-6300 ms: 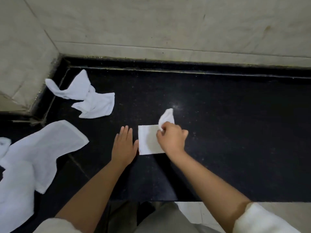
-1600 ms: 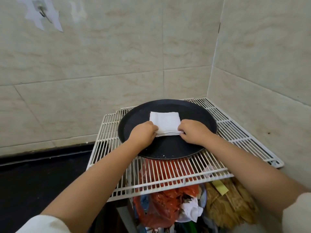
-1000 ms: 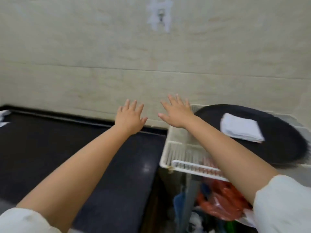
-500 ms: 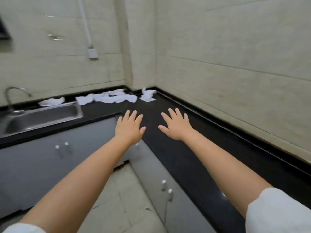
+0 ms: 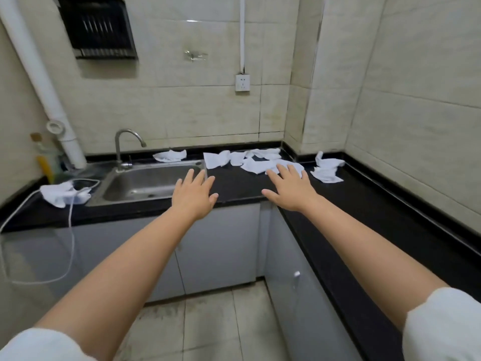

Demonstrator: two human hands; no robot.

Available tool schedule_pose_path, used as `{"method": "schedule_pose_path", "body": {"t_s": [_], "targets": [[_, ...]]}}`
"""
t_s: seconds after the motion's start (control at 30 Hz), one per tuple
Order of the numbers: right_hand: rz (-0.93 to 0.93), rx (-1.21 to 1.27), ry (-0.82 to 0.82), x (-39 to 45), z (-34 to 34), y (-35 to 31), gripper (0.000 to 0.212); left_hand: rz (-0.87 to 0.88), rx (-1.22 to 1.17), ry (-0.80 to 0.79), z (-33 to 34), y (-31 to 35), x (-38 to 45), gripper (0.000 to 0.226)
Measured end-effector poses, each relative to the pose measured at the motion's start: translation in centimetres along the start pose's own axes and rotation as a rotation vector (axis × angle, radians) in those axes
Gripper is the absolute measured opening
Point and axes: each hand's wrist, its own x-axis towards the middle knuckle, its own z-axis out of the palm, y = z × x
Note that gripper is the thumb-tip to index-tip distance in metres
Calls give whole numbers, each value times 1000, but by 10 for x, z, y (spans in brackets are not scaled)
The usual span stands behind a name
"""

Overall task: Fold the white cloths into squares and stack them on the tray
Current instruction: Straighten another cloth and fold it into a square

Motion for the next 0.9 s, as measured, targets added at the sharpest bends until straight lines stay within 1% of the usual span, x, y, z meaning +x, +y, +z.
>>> {"method": "schedule_pose_path", "body": {"t_s": [0.13,0.3,0.47,0.57,0.7,0.77,0.9], "targets": [[49,30,-27,97,7,28,61,-5,-2,25,-2,-12,93,54],[99,54,-82,182,39,57,59,17,-11,-2,21,-24,182,54],[239,50,-131,250,87,92,58,82,-14,-88,67,-26,277,54],[297,44,-167,294,113,111,57,141,-29,-106,94,-23,340,55],[351,49,-203,375,143,127,58,227,-64,-155,136,-20,434,55],[384,62,-233,415,159,130,57,276,-55,-206,159,-22,481,55],[361,30,-274,478,196,131,46,313,-77,-302,204,-24,551,54]]}}
